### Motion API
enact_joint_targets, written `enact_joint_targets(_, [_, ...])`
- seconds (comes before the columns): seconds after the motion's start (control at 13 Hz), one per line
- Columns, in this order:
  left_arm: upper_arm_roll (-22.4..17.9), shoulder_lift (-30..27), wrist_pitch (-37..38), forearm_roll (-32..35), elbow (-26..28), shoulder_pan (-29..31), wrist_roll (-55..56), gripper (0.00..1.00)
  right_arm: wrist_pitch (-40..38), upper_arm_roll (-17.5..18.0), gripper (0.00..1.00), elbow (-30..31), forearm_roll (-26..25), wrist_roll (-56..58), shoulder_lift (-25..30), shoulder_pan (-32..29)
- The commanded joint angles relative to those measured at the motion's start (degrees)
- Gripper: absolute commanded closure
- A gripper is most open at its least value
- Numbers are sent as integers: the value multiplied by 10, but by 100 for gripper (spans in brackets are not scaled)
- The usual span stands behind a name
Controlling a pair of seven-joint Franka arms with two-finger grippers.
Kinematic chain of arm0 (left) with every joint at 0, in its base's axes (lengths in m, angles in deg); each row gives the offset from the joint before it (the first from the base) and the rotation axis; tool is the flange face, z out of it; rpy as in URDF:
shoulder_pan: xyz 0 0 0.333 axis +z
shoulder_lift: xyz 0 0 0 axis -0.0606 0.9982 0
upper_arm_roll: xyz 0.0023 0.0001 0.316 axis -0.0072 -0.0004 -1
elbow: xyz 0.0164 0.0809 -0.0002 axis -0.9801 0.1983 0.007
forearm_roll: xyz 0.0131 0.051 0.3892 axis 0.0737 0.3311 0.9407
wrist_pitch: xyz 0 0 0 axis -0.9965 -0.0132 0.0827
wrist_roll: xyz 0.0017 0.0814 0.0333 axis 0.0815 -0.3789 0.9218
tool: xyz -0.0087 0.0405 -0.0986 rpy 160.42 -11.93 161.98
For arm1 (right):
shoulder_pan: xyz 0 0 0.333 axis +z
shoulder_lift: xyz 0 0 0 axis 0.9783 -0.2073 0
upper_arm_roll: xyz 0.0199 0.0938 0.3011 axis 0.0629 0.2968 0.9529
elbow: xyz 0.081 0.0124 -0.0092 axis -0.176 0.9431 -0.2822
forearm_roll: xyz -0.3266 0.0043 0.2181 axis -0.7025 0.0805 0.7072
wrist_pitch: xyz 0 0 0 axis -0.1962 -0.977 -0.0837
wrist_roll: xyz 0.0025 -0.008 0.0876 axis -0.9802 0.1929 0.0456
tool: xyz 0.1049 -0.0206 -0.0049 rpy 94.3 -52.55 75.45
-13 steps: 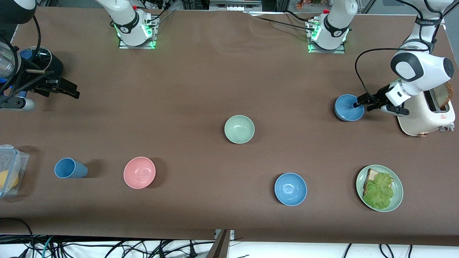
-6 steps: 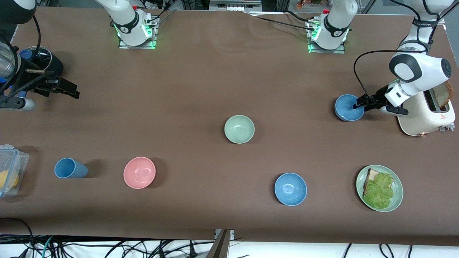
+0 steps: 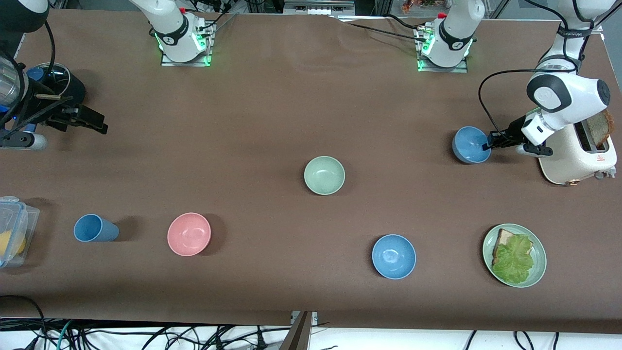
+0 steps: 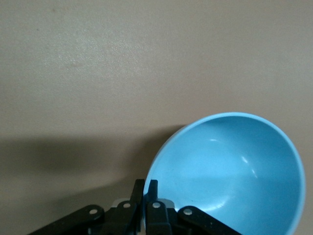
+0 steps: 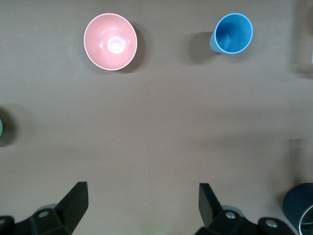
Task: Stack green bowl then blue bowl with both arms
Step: 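Carry the blue bowl with the left gripper into the green bowl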
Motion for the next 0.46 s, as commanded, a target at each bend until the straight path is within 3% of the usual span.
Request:
enact_joint_targets(0.0, [5,-18,16,-10,-21,-8,8,100,3,10,0,0,-5,-7,2,-10])
enact_joint_targets(0.39, [63,-15,39,14,-118,-91,147,100,3,10,0,0,-5,-7,2,-10])
